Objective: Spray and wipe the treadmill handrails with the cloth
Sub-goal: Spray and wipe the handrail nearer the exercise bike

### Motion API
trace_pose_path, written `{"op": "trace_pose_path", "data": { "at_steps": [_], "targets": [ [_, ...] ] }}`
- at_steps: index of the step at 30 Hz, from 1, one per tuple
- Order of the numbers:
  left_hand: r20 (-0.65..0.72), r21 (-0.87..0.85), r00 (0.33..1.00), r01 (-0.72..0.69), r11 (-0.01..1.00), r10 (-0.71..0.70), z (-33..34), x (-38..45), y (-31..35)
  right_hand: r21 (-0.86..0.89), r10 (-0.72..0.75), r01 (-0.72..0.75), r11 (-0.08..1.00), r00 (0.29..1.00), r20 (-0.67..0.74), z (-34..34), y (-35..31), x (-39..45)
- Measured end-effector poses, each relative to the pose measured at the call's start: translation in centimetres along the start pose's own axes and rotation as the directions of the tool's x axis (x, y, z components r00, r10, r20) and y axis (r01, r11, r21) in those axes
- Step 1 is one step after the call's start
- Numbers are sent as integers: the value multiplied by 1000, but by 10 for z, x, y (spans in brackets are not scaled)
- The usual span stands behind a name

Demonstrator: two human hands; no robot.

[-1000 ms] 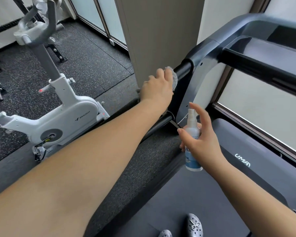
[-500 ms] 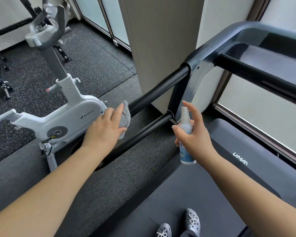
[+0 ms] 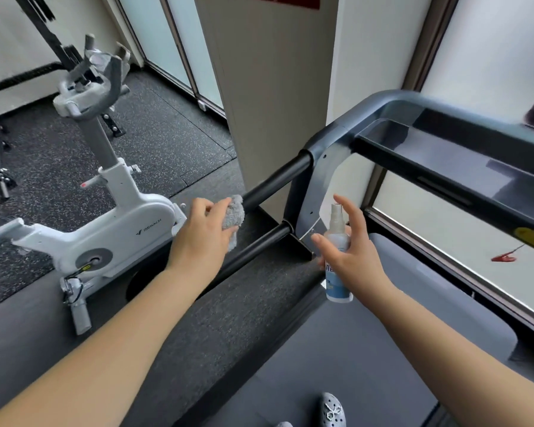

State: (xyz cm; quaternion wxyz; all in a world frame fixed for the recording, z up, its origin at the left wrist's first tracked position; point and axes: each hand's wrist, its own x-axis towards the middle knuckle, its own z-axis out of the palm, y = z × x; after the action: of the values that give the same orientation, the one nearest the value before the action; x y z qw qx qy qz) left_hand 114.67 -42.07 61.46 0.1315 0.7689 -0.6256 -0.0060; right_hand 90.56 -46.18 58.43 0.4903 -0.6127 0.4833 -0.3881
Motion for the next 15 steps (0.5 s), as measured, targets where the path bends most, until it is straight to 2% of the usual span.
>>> {"op": "trace_pose_path", "data": {
  "at_steps": [7, 15],
  "targets": [
    [83, -137, 993, -72, 988, 84, 11, -9, 35, 3, 39, -39, 999, 999, 21, -23, -3, -23],
    [101, -191, 959, -244, 951, 266, 12, -30, 34, -46, -1, -3, 999, 997, -78, -3, -9, -76]
  ]
}}
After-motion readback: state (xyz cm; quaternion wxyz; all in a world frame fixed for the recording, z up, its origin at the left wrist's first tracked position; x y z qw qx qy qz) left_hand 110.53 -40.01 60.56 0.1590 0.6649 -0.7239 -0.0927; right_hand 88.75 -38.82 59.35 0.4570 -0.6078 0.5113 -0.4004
